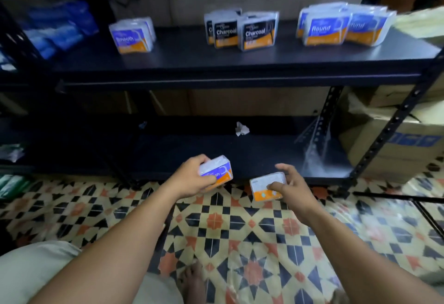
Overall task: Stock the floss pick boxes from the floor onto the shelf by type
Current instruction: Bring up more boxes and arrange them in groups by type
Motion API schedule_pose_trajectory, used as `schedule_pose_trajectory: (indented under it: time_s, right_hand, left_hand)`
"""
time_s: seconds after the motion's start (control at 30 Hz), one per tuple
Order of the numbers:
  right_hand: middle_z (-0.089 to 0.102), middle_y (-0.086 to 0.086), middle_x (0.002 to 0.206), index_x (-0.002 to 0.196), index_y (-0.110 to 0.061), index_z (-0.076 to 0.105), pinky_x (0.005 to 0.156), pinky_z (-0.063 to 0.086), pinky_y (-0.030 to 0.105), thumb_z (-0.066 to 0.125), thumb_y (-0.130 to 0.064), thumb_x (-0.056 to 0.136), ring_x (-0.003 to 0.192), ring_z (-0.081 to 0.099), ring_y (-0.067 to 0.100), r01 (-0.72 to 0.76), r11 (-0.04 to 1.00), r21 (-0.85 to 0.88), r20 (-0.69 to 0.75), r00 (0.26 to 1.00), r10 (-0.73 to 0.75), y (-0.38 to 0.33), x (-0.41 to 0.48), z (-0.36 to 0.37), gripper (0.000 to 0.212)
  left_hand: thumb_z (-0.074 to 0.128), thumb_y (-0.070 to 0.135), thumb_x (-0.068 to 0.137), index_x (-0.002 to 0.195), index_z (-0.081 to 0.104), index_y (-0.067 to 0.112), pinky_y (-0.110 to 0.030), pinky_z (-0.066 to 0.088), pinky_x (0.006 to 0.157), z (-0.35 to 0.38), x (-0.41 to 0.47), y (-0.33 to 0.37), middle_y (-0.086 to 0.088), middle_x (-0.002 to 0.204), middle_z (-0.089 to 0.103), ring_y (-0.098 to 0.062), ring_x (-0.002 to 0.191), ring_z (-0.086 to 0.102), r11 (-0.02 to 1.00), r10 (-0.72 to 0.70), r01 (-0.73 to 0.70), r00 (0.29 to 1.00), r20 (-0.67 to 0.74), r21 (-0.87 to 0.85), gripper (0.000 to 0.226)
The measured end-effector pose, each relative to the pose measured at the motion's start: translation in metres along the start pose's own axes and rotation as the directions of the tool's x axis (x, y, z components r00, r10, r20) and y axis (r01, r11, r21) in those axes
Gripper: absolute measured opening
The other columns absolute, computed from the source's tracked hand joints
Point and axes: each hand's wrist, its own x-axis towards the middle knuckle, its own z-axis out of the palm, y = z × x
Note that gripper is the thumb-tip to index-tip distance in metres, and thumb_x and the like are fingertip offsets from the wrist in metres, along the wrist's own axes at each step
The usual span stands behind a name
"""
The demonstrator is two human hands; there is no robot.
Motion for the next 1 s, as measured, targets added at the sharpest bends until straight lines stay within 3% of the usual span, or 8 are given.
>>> schedule_pose_trajectory:
  time_s: [0.1,0.2,0.37,0.5,0.6,0.73,0.87,1.0]
  right_hand:
    - [0.064,0.011,0.115,0.114,-0.036,0.061,0.083,0.058,0.041,0.070,-0.007,0.085,0.100,0.068,0.031,0.080,0.996,0.025,0.027,0.996,-0.081,-0.031,-0.009,0.000,0.042]
    - [0.068,0.013,0.110,0.103,-0.034,0.065,0.083,0.058,0.044,0.071,-0.010,0.084,0.097,0.070,0.030,0.166,0.986,0.030,0.028,0.986,-0.166,-0.066,-0.021,0.003,0.032]
    - [0.070,0.011,0.104,0.105,-0.026,0.063,0.082,0.057,0.041,0.071,-0.007,0.086,0.092,0.071,0.026,0.339,0.940,0.034,0.002,0.941,-0.339,-0.131,-0.037,0.012,0.028]
    - [0.068,0.015,0.106,0.108,-0.021,0.061,0.082,0.058,0.042,0.070,-0.002,0.086,0.088,0.069,0.024,0.445,0.894,0.048,0.002,0.895,-0.445,-0.188,-0.036,0.018,0.030]
    - [0.070,0.017,0.104,0.105,-0.023,0.061,0.082,0.058,0.044,0.071,-0.001,0.085,0.087,0.069,0.025,0.507,0.861,0.051,-0.010,0.862,-0.507,-0.226,-0.024,0.024,0.031]
    - [0.073,0.003,0.095,0.106,-0.023,0.060,0.075,0.057,0.030,0.073,-0.004,0.085,0.082,0.072,0.014,0.561,0.828,-0.003,-0.041,0.827,-0.561,-0.267,0.001,0.033,0.031]
    - [0.073,0.002,0.098,0.107,-0.029,0.061,0.070,0.055,0.022,0.073,-0.010,0.085,0.080,0.072,0.010,0.582,0.811,-0.054,-0.057,0.809,-0.585,-0.292,0.033,0.042,0.031]
    - [0.070,0.000,0.105,0.105,-0.040,0.060,0.080,0.058,0.036,0.075,-0.022,0.081,0.086,0.071,0.018,0.544,0.822,-0.167,-0.074,0.825,-0.561,-0.292,0.068,0.050,0.033]
  left_hand:
    - [0.071,0.038,0.059,0.094,0.061,0.025,-0.043,0.056,0.074,-0.024,-0.008,0.023,0.002,0.091,0.067,-0.016,0.082,0.066,0.997,0.072,-0.072,0.996,-0.049,-0.007,0.038]
    - [0.073,0.035,0.062,0.098,0.062,0.023,-0.037,0.055,0.072,-0.047,-0.019,0.049,0.004,0.092,0.067,-0.014,0.086,0.066,0.989,0.145,-0.146,0.985,-0.093,-0.005,0.039]
    - [0.082,0.030,0.070,0.106,0.062,0.026,-0.032,0.058,0.072,-0.093,-0.033,0.087,0.009,0.098,0.067,-0.007,0.091,0.067,0.968,0.247,-0.251,0.955,-0.164,-0.008,0.041]
    - [0.076,0.042,0.060,0.104,0.064,0.026,-0.036,0.057,0.075,-0.135,-0.035,0.108,0.008,0.095,0.071,-0.008,0.087,0.068,0.945,0.313,-0.326,0.910,-0.271,-0.004,0.048]
    - [0.076,0.036,0.064,0.105,0.065,0.025,-0.037,0.055,0.078,-0.164,-0.025,0.120,0.005,0.096,0.072,-0.008,0.085,0.067,0.929,0.358,-0.370,0.876,-0.324,0.027,0.044]
    - [0.079,0.012,0.077,0.102,0.060,0.033,-0.023,0.051,0.079,-0.198,0.001,0.128,0.012,0.098,0.068,0.003,0.084,0.063,0.927,0.369,-0.364,0.844,-0.389,0.090,0.038]
    - [0.077,0.009,0.078,0.118,0.058,0.025,-0.020,0.049,0.072,-0.226,0.033,0.117,0.001,0.109,0.065,-0.010,0.090,0.064,0.952,0.302,-0.287,0.847,-0.437,0.101,0.047]
    - [0.074,0.009,0.080,0.109,0.055,0.036,-0.033,0.054,0.074,-0.243,0.057,0.098,-0.006,0.112,0.065,-0.017,0.088,0.065,0.968,0.249,-0.229,0.855,-0.455,0.099,0.044]
